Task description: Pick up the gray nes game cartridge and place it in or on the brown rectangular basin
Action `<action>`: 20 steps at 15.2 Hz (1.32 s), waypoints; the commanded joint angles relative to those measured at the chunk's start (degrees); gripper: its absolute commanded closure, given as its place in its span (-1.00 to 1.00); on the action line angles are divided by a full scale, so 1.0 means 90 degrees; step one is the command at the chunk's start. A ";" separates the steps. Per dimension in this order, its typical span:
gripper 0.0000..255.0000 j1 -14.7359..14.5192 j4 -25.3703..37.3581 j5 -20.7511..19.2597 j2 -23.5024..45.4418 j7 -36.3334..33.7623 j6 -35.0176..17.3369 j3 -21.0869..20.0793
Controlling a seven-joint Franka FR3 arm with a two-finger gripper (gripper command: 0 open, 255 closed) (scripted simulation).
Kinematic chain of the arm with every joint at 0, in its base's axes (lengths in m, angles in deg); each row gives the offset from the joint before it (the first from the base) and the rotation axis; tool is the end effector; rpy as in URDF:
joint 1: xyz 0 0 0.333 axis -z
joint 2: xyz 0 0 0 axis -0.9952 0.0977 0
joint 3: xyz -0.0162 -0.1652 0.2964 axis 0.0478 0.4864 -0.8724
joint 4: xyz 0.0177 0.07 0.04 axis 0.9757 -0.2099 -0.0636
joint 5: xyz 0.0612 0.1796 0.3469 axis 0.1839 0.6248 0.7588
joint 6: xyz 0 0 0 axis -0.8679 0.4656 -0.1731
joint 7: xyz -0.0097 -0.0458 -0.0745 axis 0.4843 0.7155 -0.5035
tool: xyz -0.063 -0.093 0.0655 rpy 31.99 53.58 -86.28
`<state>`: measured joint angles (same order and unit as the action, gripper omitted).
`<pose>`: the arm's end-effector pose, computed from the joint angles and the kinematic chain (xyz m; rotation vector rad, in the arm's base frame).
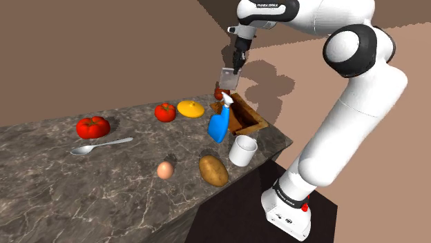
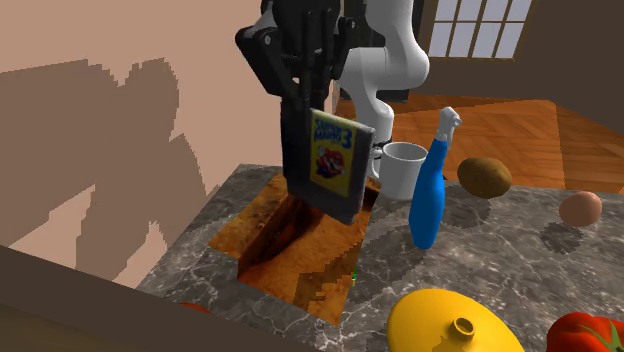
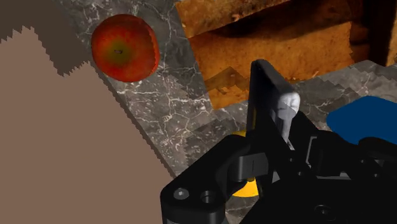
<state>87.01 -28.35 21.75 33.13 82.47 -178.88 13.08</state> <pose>0.5344 -0.2215 0.5347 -2.8155 -1.2945 0.0815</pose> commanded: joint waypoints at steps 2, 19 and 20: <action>1.00 0.0009 -0.0889 -0.0299 -0.0832 -0.0011 -0.0108 0.0034; 1.00 0.0217 -0.3022 -0.0839 -0.2185 -0.0007 -0.0969 0.0125; 1.00 0.0219 -0.3093 -0.0839 -0.2168 -0.0005 -0.1056 0.0133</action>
<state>89.01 -55.59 14.14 13.34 82.43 -187.49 14.22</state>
